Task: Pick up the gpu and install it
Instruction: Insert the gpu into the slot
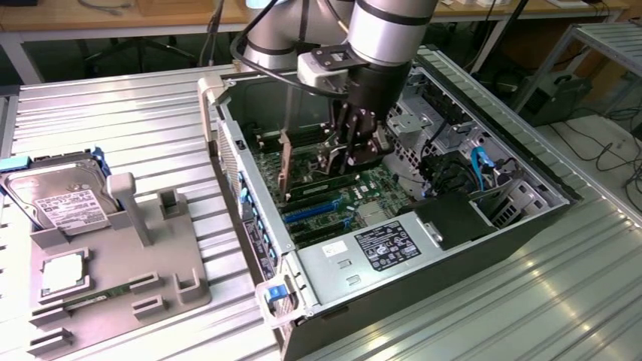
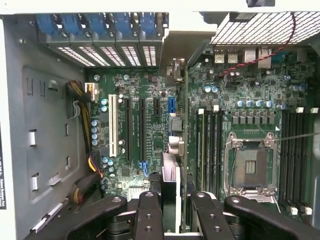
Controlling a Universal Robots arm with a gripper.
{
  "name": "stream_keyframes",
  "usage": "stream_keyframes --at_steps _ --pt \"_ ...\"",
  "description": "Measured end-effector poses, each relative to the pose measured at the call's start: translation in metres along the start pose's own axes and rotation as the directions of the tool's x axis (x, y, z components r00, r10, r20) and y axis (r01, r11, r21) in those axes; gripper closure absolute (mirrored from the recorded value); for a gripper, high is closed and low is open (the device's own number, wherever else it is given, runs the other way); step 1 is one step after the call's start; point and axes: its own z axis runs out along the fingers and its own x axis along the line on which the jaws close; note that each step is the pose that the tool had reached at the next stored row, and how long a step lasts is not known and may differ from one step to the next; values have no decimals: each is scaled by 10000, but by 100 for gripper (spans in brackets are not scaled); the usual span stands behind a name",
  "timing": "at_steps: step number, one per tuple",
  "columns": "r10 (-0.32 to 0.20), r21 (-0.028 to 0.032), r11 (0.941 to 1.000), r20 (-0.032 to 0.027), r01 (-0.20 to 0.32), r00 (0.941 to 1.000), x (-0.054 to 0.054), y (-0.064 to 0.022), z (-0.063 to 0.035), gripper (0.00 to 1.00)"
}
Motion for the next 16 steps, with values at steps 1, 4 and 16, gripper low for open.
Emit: stream_keyframes --at_steps 1,4,16 --pt "0 0 10000 0 0 10000 0 0 20 73" --pt "-11 5 10000 3 11 10000 -6 6 74 73" --pt "-33 120 9999 23 33 10000 -30 117 245 73"
